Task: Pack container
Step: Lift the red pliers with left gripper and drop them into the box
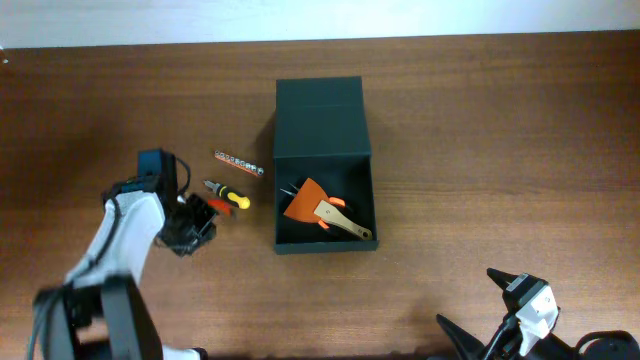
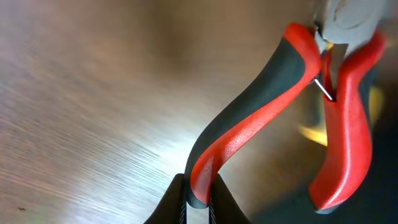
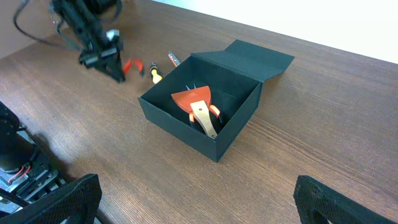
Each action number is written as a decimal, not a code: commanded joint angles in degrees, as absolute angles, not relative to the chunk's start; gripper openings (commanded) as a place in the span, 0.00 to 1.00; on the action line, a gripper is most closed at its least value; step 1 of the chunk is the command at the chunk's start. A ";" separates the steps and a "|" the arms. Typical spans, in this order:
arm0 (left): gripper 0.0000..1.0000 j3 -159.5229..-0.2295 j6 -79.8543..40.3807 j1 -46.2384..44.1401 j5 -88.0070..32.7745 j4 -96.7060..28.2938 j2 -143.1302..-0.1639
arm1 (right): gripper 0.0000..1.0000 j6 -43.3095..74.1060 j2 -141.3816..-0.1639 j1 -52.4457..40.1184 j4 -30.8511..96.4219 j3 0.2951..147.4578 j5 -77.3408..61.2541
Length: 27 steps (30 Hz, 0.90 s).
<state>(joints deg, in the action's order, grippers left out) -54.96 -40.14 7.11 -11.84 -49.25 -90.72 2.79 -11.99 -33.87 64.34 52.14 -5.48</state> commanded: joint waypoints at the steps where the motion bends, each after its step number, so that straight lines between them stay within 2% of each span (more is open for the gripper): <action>1: 0.02 -59.29 -41.10 2.15 -12.12 -48.82 -82.30 | 0.99 2.87 -11.66 -34.06 64.16 51.96 -5.78; 7: 0.02 -65.98 -47.66 -11.18 -6.63 -47.37 -77.78 | 0.99 2.87 -11.66 -34.06 64.16 51.96 -5.78; 14: 0.02 -69.97 -65.36 -25.71 -3.09 -44.97 -83.29 | 0.99 2.87 -11.66 -34.06 64.16 51.96 -5.78; 20: 0.02 -69.97 -79.55 -31.48 -10.39 -43.22 -92.68 | 0.99 2.87 -11.66 -34.06 64.16 51.96 -5.78; 27: 0.02 -69.97 -85.80 -33.76 -15.99 -42.61 -99.61 | 0.99 2.87 -11.66 -34.06 64.16 51.96 -5.78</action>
